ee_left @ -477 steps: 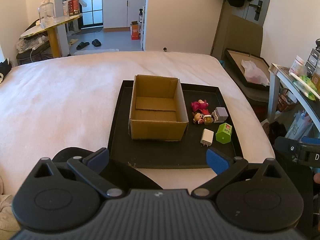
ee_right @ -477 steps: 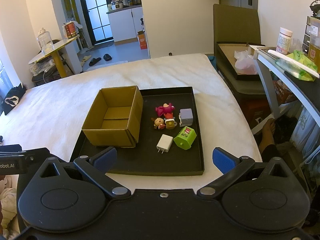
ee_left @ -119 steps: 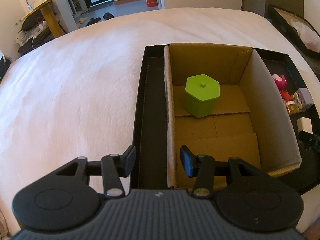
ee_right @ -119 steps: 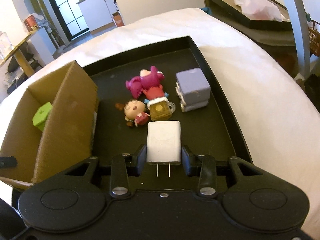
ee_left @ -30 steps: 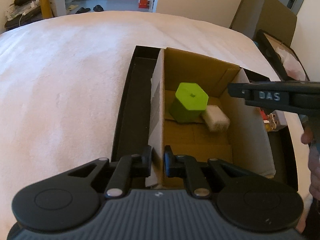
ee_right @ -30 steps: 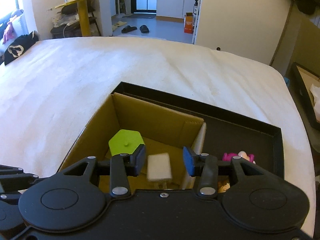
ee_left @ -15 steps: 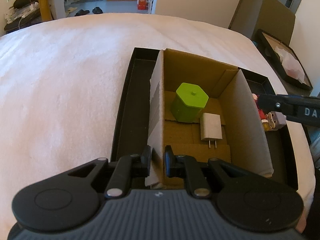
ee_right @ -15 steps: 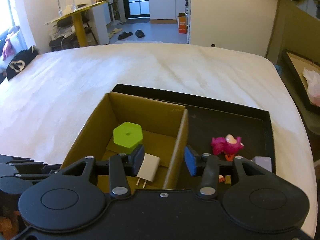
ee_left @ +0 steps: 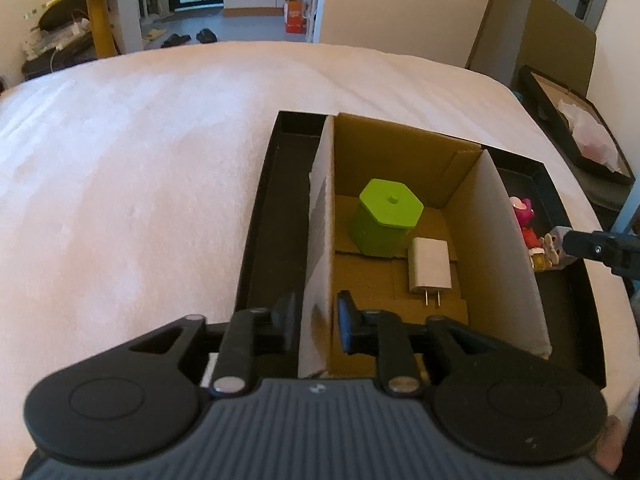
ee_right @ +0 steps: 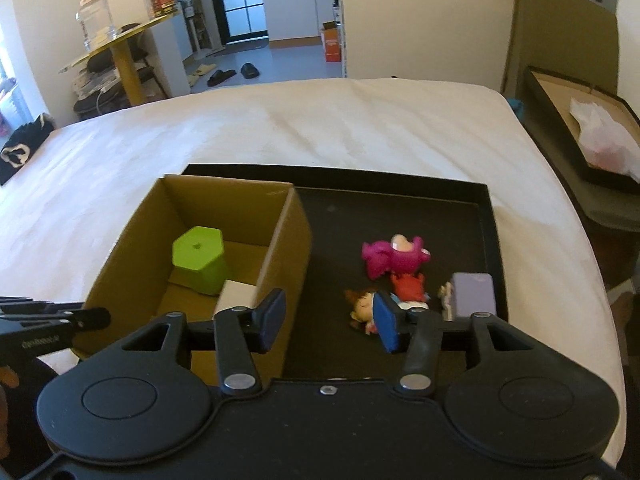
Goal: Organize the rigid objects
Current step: 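Move the right tool to the lavender cube and grasp it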
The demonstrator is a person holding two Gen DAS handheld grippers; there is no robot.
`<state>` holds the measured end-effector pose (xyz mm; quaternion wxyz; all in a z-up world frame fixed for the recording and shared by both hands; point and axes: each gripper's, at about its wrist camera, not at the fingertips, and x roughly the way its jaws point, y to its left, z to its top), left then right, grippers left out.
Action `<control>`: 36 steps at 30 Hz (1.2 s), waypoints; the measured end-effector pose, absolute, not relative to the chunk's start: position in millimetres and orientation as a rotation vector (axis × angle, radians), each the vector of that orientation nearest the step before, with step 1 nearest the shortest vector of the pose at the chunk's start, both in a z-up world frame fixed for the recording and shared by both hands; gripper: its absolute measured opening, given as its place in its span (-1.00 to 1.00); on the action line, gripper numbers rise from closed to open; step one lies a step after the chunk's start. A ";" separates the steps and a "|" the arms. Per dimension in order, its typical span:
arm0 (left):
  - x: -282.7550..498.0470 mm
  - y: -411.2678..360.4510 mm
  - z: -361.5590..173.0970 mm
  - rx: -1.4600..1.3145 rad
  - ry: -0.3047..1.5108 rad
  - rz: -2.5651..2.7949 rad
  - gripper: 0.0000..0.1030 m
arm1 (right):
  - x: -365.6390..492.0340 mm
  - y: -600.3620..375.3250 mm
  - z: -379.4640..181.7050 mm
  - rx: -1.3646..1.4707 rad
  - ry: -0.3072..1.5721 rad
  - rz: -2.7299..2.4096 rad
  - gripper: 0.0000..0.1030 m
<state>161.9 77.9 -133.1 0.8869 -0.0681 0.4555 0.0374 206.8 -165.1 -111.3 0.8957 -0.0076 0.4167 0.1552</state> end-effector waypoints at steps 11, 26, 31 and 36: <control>162.3 71.6 -130.9 -0.104 0.929 0.105 0.14 | 205.5 -197.6 -129.7 0.037 0.866 0.292 0.17; 162.9 69.4 -129.3 -0.091 0.918 0.152 0.59 | 227.2 -245.6 -161.4 0.108 0.838 0.213 0.15; 163.4 65.2 -129.5 -0.060 0.917 0.166 0.60 | 233.7 -251.6 -175.1 0.112 0.825 0.195 0.10; 165.2 64.1 -131.1 -0.048 0.923 0.178 0.60 | 240.9 -257.4 -186.1 0.121 0.812 0.177 0.03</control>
